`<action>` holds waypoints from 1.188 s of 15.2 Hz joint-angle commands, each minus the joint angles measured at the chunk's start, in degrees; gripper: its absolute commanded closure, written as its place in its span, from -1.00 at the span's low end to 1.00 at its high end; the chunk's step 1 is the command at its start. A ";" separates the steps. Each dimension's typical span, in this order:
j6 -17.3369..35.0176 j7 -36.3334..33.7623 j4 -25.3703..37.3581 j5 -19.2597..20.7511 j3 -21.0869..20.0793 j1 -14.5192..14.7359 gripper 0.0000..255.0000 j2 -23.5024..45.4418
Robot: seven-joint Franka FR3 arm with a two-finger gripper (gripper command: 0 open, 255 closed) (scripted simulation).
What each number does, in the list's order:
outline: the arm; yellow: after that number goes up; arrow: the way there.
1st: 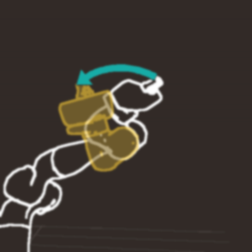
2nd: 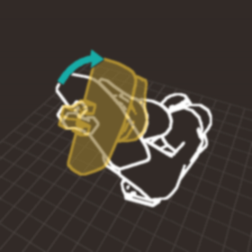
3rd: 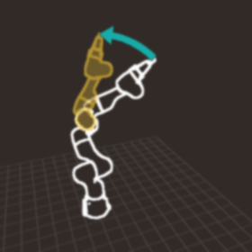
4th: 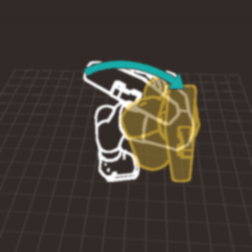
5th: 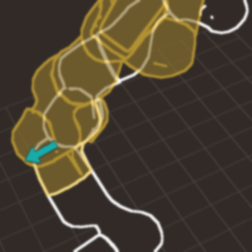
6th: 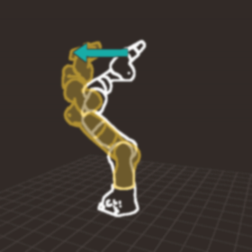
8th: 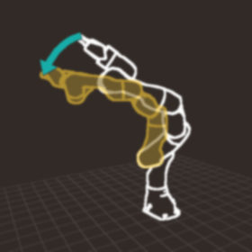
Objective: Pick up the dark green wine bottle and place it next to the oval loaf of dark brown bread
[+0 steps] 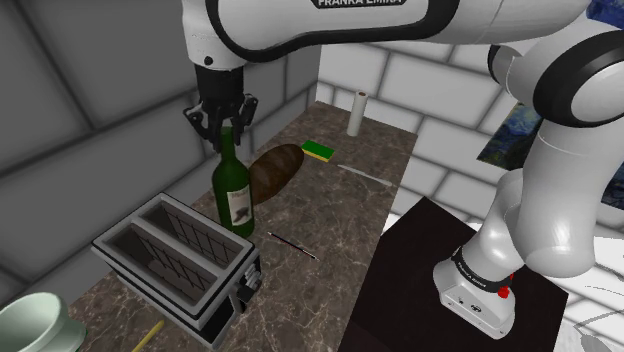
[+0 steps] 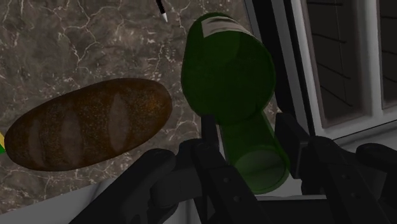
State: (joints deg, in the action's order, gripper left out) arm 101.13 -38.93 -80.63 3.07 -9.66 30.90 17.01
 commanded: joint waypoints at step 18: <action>9.23 -0.09 -9.21 0.07 0.14 -0.29 1.00 -0.05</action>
State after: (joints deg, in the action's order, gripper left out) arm 110.35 -39.02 -89.85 3.14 -9.53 30.61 16.98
